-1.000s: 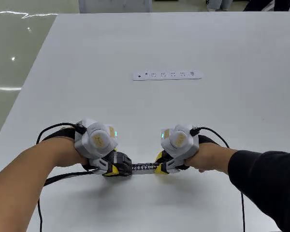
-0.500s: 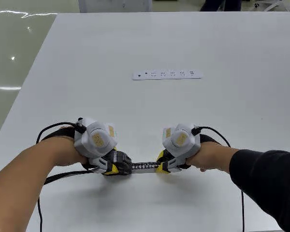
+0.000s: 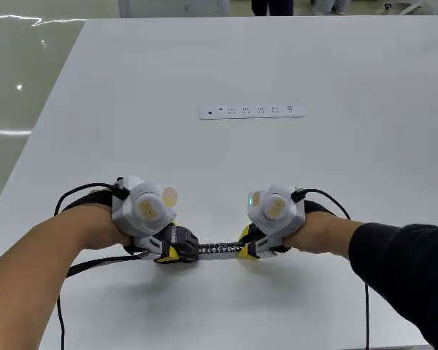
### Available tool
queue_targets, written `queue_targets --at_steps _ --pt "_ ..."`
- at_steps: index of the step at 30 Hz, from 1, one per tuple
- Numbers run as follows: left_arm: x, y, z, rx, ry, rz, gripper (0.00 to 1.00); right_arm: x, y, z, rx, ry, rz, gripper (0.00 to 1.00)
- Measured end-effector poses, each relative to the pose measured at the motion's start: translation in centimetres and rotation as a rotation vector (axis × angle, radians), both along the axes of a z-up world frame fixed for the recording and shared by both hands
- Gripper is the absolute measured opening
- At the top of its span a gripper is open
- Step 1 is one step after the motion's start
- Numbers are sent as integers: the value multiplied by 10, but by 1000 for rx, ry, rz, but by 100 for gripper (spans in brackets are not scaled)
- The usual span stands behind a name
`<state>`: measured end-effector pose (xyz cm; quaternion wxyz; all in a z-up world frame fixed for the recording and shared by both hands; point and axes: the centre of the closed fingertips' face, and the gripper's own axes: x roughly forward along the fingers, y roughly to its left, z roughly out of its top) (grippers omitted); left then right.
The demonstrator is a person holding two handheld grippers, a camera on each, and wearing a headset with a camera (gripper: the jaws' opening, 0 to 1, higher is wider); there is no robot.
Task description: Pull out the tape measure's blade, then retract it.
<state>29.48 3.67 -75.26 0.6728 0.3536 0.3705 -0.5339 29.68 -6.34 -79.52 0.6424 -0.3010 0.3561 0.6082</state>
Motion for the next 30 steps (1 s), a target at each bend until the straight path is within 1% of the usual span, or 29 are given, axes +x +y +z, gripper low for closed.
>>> queue_targets --at_steps 5,21,30 --pt "0 0 0 2 1 1 29 0 -1 0 -1 0 -2 10" --pt "1 0 0 0 1 1 29 1 -14 0 -16 10 -16 10" --pt "0 0 0 -5 2 1 29 1 -19 0 -23 6 -17 10"
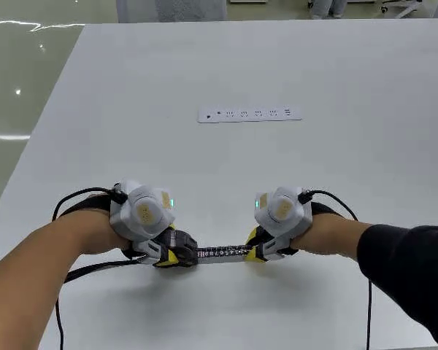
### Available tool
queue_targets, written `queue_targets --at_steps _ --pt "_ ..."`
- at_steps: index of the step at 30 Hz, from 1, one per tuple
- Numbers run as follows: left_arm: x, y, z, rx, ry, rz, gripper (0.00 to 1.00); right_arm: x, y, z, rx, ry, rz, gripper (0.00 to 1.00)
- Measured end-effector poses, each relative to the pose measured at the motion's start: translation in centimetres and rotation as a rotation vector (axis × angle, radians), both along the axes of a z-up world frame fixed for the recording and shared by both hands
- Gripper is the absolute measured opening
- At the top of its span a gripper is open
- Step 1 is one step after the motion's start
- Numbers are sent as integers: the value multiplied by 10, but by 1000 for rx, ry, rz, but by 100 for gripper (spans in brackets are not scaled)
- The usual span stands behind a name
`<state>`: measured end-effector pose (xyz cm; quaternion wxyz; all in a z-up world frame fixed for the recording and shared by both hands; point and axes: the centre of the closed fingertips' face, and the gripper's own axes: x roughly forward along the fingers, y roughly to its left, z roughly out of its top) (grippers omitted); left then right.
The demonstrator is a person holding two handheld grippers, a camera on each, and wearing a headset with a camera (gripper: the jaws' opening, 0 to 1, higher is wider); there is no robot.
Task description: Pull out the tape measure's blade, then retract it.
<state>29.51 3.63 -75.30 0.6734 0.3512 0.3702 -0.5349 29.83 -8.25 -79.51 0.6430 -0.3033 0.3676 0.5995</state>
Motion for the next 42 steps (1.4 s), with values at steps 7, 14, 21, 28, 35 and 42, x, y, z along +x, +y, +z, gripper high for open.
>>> queue_targets --at_steps 7,14,21,28,35,42 --pt "0 -1 0 -1 0 -1 29 -1 -4 0 -4 -1 1 10" --pt "0 -1 0 -1 0 -3 29 0 -10 0 -9 1 -6 10" --pt "0 -1 0 -2 0 -4 29 1 -13 0 -12 2 -8 10" --pt "0 -1 0 -3 -2 -1 29 0 -17 0 -14 2 -12 10" --pt "-1 -1 0 -1 -2 -2 29 0 -20 0 -10 4 -20 10" --pt "-1 -1 0 -1 -1 -1 29 0 -24 -1 -15 3 -22 10"
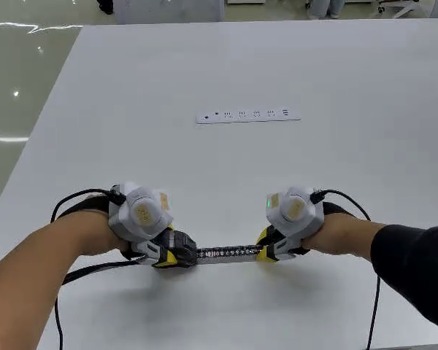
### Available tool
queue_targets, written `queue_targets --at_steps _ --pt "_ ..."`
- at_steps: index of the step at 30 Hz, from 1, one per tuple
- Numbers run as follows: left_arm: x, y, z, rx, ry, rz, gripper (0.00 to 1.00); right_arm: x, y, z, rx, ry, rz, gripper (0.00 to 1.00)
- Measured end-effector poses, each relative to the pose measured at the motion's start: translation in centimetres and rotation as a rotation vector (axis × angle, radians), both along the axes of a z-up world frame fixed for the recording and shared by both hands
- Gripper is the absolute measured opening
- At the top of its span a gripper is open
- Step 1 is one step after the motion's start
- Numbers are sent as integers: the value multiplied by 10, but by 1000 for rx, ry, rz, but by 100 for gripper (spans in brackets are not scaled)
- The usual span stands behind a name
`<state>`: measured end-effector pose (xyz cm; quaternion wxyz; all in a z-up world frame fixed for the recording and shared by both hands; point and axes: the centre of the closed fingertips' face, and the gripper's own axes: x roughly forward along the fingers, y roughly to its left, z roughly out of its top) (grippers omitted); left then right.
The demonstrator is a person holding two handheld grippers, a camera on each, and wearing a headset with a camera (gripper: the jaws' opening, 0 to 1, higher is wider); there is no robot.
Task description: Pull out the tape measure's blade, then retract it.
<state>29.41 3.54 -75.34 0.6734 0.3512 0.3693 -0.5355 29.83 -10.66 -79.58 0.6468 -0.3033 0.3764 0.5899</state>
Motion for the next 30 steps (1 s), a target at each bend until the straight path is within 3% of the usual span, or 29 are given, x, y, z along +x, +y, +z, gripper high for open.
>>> queue_targets --at_steps 30 --pt "0 0 0 -4 -1 3 29 0 -16 0 -21 4 -11 10"
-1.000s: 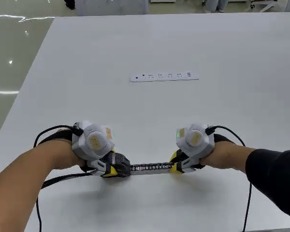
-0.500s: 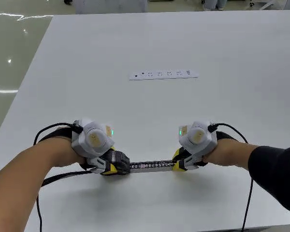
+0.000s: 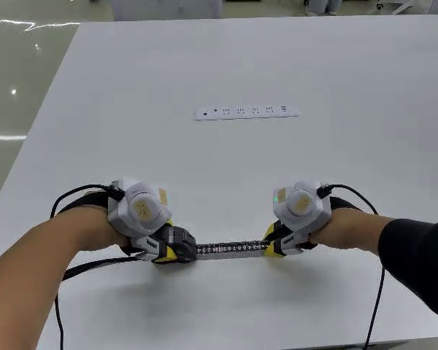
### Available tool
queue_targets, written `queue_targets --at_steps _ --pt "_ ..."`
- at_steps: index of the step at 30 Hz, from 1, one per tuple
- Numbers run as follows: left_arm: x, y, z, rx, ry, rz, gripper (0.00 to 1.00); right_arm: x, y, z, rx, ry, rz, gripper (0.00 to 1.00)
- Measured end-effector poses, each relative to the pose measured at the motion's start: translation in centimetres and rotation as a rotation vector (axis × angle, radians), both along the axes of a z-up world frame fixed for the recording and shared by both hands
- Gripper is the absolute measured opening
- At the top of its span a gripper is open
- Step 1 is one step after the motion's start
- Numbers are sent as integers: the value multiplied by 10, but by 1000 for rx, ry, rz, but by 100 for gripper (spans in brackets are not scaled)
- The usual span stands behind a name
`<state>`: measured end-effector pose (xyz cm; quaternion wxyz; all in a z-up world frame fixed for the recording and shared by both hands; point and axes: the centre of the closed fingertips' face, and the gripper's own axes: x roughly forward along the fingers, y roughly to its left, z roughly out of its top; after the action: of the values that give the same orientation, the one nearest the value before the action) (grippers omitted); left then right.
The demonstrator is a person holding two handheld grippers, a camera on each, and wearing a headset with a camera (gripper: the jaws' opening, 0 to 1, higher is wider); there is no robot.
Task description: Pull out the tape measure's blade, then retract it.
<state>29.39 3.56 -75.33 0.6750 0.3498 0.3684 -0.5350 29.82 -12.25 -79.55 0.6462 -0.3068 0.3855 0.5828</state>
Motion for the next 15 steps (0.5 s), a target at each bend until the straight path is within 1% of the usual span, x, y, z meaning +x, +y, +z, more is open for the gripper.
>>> queue_targets --at_steps 9,15 --pt "0 0 0 -1 1 0 29 0 -5 0 -1 3 -9 10" --pt "0 1 1 -2 0 1 29 1 -6 0 -5 4 -1 10"
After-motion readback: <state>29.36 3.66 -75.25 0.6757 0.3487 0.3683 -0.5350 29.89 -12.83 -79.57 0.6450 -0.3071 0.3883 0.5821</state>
